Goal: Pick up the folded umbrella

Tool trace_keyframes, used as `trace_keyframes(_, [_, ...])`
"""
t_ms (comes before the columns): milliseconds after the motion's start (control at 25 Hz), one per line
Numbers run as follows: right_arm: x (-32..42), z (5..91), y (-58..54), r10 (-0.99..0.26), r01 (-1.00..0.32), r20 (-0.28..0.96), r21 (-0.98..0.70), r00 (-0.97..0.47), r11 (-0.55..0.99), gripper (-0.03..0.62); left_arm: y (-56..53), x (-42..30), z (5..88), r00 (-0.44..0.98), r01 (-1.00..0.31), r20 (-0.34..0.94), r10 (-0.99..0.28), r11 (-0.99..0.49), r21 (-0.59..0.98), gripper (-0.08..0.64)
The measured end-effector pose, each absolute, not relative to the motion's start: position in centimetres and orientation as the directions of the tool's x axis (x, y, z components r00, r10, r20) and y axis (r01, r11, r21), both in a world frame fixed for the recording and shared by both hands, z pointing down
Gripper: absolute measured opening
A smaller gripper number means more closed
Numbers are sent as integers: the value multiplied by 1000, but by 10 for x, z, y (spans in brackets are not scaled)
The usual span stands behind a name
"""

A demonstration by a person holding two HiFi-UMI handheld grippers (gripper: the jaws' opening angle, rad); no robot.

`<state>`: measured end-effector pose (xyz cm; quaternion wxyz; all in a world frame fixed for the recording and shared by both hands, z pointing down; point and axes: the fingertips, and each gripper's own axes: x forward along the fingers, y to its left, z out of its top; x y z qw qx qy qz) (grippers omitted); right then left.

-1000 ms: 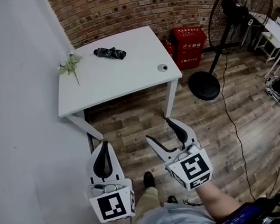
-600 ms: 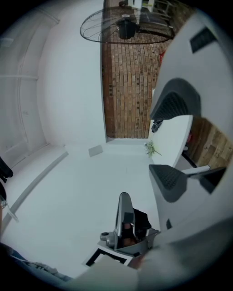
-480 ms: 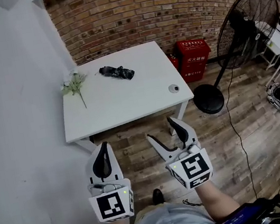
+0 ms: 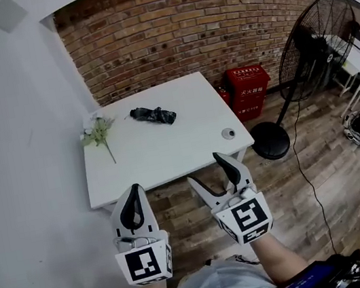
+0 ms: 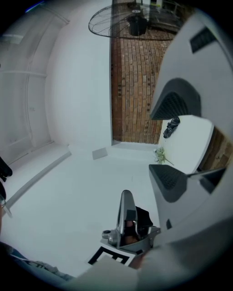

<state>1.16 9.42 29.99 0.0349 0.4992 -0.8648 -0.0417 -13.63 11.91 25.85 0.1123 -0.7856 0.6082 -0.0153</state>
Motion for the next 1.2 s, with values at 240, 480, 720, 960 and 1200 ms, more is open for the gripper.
trace_keyframes(240, [14, 309, 80, -875, -869, 38, 104, -483, 484, 308, 99, -129, 272, 292, -943, -82, -953, -273, -189, 6])
trace_keyframes(480, [18, 321, 64, -879, -873, 56, 98, -474, 477, 308, 82, -119, 287, 314, -936, -53, -948, -299, -188, 6])
trace_keyframes(720, [22, 332, 43, -877, -873, 76, 89, -475, 480, 308, 60, -115, 300, 310, -936, -21, -951, -301, -183, 6])
trace_keyframes(960, [28, 349, 4, -868, -868, 106, 59, -486, 493, 308, 21, -108, 317, 298, -939, 15, -954, -296, -177, 6])
trace_keyframes(1200, [30, 359, -51, -846, -850, 135, 41, -516, 525, 308, -31, -103, 323, 268, -945, 48, -962, -272, -183, 6])
